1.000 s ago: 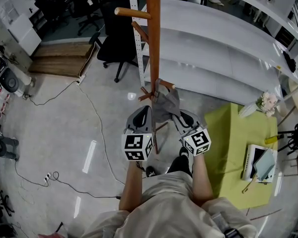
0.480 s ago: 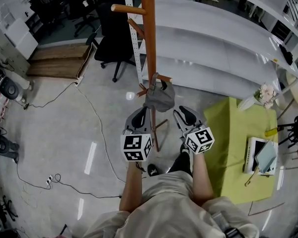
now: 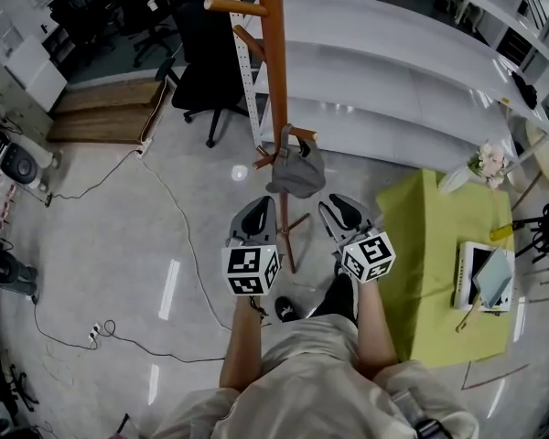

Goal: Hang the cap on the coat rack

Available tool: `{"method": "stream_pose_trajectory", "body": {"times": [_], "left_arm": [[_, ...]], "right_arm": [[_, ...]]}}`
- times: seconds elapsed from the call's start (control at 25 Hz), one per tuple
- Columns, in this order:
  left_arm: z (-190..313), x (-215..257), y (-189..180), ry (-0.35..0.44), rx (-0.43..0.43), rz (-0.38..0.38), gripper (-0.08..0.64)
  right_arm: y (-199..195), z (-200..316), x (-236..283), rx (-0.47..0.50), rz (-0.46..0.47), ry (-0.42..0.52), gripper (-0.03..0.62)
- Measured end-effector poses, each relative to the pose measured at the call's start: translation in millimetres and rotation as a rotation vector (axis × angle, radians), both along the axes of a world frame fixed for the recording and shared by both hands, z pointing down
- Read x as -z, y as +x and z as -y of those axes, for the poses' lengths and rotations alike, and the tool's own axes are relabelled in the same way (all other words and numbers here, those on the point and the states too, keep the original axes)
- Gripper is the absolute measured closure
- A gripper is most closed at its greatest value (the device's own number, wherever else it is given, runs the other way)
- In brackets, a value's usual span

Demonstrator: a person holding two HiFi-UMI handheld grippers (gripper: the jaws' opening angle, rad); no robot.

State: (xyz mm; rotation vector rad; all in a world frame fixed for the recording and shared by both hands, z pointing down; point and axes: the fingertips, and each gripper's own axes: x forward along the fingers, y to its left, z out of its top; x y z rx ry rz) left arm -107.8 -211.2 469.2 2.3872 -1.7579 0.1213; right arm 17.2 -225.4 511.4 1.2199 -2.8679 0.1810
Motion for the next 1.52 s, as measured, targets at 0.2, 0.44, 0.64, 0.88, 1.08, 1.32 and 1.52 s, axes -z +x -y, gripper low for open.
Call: {"method": "stream_pose_trajectory", "body": {"times": [0.2,0.44,0.64,0.88,1.08,1.32,1.52], "left_arm": [[-1.1,-0.4,-4.2,0.003,0.003,0.001,0.552],[-1.3,-10.9,-4.3,-0.014,0.006,-0.003,0.552],[-3.7,-20.3,-5.2,-0.035,0.010,-0.004,0.552],[-3.7,-22.0,-4.9,-0.035,0.010,-0.008,0.552],[-3.6,-23.1,-1.3,-0.038,0.001,-0.008,0.552],[-4.5,-23.5,0.5,-0.039,-0.006,-0.005,0.552],[-4.8,-25.4,-0.3,-0.041,-0.003,-0.009,0.552]], "right_arm": [[-6.3,-7.7,-8.1,0.007,-0.028,-0.006,0.471],[-7.6,-9.1,-11.9,-0.014,-0.042,-0.012,0.472],[-5.3,-7.9,-14.2,-0.034,-0.038,-0.031,0.472],[-3.3,-6.1,-19.3,-0.064,-0.049,-0.058,0.488],[1.0,-7.2,-24.0,-0.082,-0.058,-0.080,0.514],[1.9,-6.9,-24.3,-0.077,-0.041,-0.100,0.538],[-2.5,-8.7,-26.8,-0.055,-0.030,-0.110,0.561]]}}
